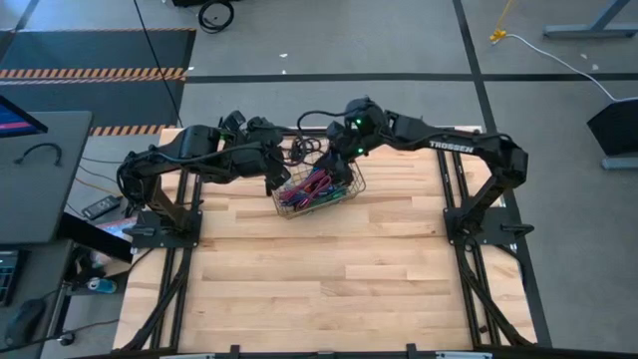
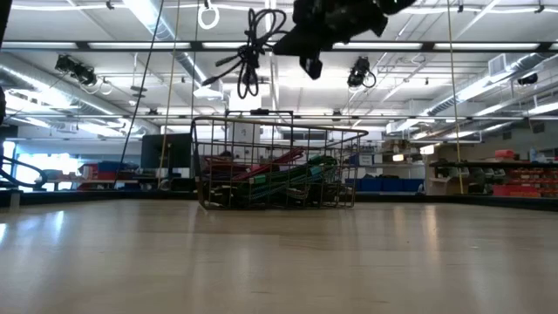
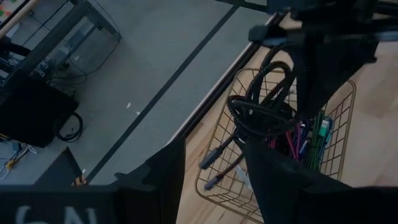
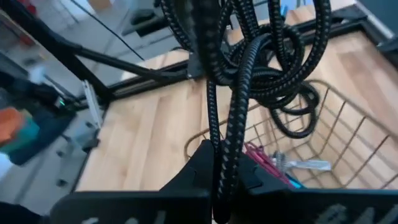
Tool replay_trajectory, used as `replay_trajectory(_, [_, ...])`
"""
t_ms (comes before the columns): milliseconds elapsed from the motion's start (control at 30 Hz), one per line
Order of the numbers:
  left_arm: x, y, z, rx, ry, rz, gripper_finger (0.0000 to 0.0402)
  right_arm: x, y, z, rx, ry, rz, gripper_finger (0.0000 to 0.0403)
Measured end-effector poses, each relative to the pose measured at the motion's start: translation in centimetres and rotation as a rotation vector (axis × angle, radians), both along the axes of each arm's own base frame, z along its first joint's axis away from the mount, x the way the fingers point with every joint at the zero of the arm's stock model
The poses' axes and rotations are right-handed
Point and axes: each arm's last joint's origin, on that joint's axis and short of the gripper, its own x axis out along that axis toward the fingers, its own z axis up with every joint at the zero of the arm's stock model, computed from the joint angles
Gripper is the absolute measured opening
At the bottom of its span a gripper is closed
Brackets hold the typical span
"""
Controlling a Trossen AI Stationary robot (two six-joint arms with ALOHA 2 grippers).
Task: Pick and place USB-C Cables
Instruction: Put the black charger cable into the wire basket
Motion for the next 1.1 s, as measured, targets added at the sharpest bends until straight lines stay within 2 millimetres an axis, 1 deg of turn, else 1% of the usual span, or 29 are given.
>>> replay_trajectory(233, [0.0, 0.0, 0.0, 0.0, -0.001, 0.001, 0.0174, -0.4, -0.3, -3.8, 0.082, 0.043, -0.03, 0.0013])
replay_trajectory(367, [0.0, 0.0, 0.0, -0.008, -0.014, 0.013, 0.0174, -0.7, -0.6, -5.4, 0.114, 0.054, -0.055, 0.0013])
replay_trajectory(500, [0.0, 0.0, 0.0, -0.008, -0.015, 0.013, 0.0174, -0.8, -1.1, -5.8, 0.135, 0.008, -0.083, 0.0013])
replay_trajectory(700, [0.0, 0.0, 0.0, -0.011, -0.019, 0.016, 0.0174, -0.8, -1.7, -5.4, 0.166, -0.04, -0.098, 0.0013])
replay_trajectory(900, [0.0, 0.0, 0.0, -0.011, -0.02, 0.017, 0.0174, -0.8, -1.6, -5.5, 0.169, -0.038, -0.092, 0.0012])
replay_trajectory(1000, [0.0, 0.0, 0.0, -0.011, -0.021, 0.017, 0.0174, -0.3, -1.3, -6.2, 0.183, -0.02, -0.082, 0.0012])
replay_trajectory(1100, [0.0, 0.0, 0.0, -0.011, -0.022, 0.017, 0.0174, 0.7, -0.9, -7.6, 0.206, 0.005, -0.05, 0.0012])
